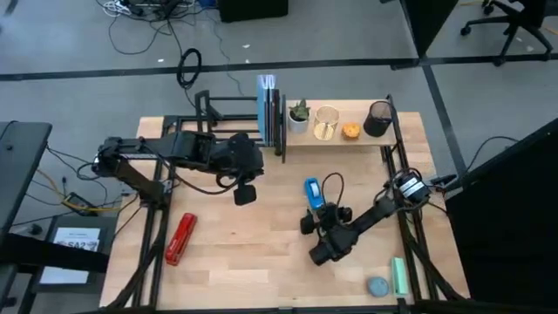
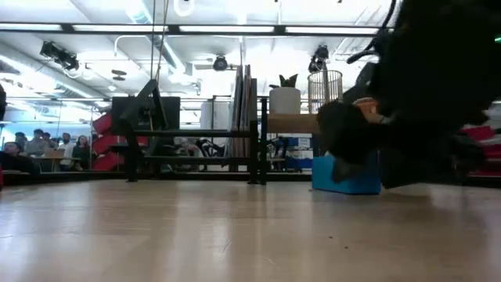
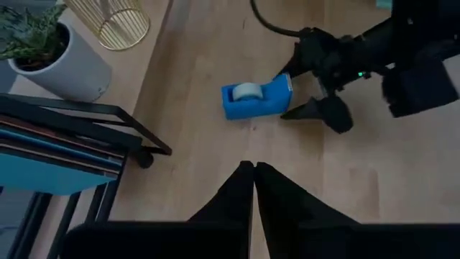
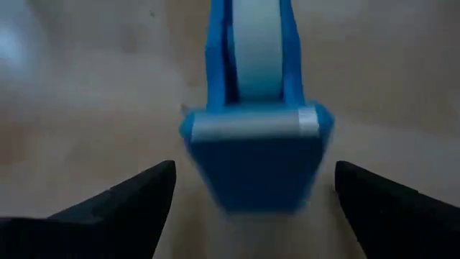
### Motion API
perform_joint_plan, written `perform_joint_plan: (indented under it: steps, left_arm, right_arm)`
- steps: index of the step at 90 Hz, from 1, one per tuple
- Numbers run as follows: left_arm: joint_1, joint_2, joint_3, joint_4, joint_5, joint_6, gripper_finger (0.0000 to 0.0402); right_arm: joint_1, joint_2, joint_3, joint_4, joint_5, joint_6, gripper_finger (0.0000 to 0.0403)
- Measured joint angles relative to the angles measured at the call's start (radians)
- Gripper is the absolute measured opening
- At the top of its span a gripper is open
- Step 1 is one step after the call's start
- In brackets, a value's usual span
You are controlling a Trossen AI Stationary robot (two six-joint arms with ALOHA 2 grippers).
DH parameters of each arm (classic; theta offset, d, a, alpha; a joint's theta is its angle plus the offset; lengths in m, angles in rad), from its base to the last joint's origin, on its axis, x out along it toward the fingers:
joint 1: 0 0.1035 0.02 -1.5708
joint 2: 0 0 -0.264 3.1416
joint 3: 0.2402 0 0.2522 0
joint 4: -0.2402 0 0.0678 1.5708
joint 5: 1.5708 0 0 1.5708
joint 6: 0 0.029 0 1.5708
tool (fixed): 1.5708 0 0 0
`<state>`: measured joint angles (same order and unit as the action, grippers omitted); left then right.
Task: Stock shelves
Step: Put the blue tape dispenser under the shelf
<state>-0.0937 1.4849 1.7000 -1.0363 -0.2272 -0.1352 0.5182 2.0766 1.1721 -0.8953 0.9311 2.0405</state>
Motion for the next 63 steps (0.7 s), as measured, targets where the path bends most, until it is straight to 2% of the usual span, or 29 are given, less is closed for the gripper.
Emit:
perform_joint_plan:
  steps: [10,17,24,36,49,63]
  left_arm:
    - [0.000,0.000,0.000,-0.001,-0.011,0.000,0.0000]
    - [0.000,0.000,0.000,-0.001,-0.011,0.000,0.0000]
    - [0.000,0.000,0.000,-0.001,-0.011,0.000,0.0000]
    - [-0.003,-0.004,0.000,-0.007,-0.011,-0.009,0.0000]
    - [-0.011,-0.019,0.000,-0.014,-0.011,-0.017,0.0000]
    - [-0.014,-0.043,0.000,-0.019,-0.026,-0.026,0.0000]
  right_arm:
    - [-0.038,0.000,-0.014,0.026,-0.018,-0.032,0.0341]
    - [-0.053,-0.003,-0.016,0.044,-0.027,-0.044,0.0318]
    - [-0.056,-0.012,-0.016,0.050,-0.052,-0.057,0.0274]
    - [-0.055,-0.045,-0.016,0.051,-0.108,-0.090,0.0170]
    - [-0.060,-0.097,-0.016,0.137,-0.086,-0.204,0.0170]
    - [-0.136,-0.113,-0.007,0.269,-0.087,-0.359,0.0170]
